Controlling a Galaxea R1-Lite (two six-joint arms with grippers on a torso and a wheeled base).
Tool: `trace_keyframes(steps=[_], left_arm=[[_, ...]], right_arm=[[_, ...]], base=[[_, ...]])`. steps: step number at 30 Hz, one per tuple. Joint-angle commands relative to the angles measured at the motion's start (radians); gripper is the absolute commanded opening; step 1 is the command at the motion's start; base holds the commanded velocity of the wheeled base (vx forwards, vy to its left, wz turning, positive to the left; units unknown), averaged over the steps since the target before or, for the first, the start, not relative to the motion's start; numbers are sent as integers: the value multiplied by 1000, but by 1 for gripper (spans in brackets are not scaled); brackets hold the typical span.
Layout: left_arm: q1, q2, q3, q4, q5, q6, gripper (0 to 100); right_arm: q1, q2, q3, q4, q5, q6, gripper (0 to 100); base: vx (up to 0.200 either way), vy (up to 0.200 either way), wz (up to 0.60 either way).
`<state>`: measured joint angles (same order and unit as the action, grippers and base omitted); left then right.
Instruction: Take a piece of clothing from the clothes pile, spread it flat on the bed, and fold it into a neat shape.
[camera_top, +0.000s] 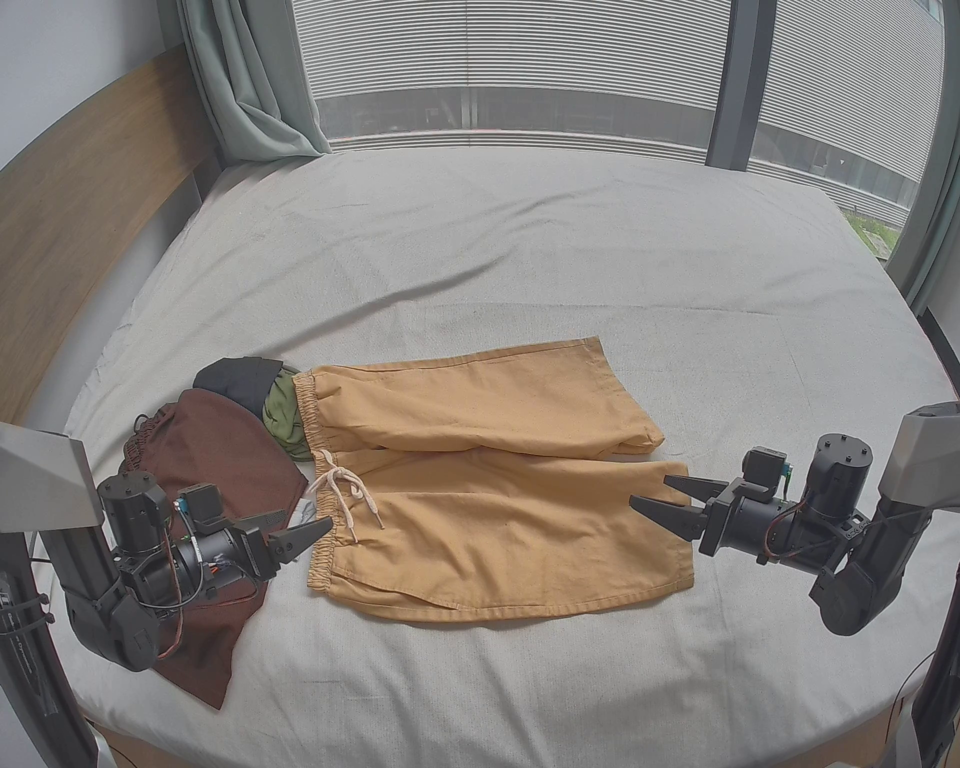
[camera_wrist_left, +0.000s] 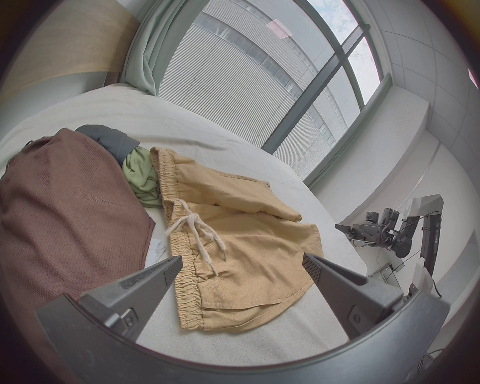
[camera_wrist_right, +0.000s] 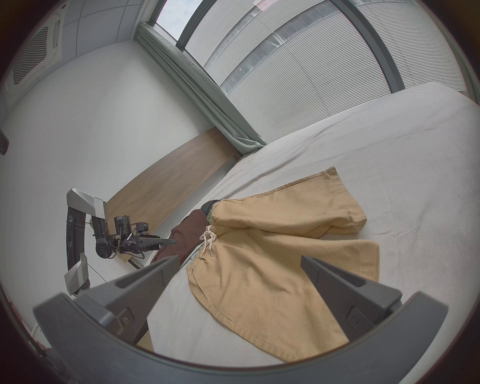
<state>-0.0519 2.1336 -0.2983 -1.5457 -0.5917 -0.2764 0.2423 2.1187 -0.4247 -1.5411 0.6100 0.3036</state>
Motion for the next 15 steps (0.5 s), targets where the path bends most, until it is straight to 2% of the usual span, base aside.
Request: trace_keyframes(steps=[1,15], left_arm=[[7,45,2,-1,0,0,100],[21,127,-8,-1,1,-1,100]], right_arm=[[5,14,-3,-1,1,0,100],[9,15,-3,-1,-1,2,100]], base=[[0,0,0],[0,0,0]])
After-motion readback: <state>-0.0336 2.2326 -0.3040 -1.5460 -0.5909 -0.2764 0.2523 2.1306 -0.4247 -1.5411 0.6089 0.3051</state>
